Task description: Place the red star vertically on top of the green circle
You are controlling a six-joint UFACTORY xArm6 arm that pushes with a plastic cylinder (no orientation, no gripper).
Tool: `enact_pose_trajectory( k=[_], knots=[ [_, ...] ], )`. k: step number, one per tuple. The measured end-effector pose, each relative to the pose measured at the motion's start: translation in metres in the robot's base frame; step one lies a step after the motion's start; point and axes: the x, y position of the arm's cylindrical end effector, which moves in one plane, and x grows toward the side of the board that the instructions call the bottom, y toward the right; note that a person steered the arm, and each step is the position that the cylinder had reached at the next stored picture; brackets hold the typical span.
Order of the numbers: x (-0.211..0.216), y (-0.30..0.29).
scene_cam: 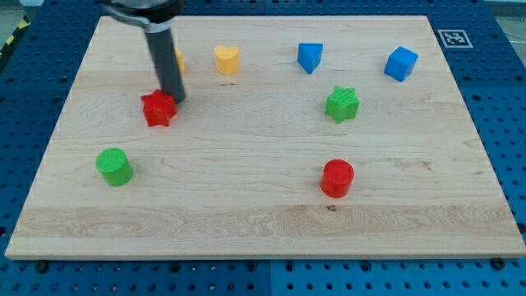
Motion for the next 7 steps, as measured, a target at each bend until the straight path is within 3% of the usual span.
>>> enact_pose_trajectory(
  k=[1,3,4,6,7],
  knots=[
    [-0.017,0.018],
    [0.067,0.047],
    [0.06,0.006],
    [-0.02,-0.047],
    [-0.009,-0.044]
  ],
)
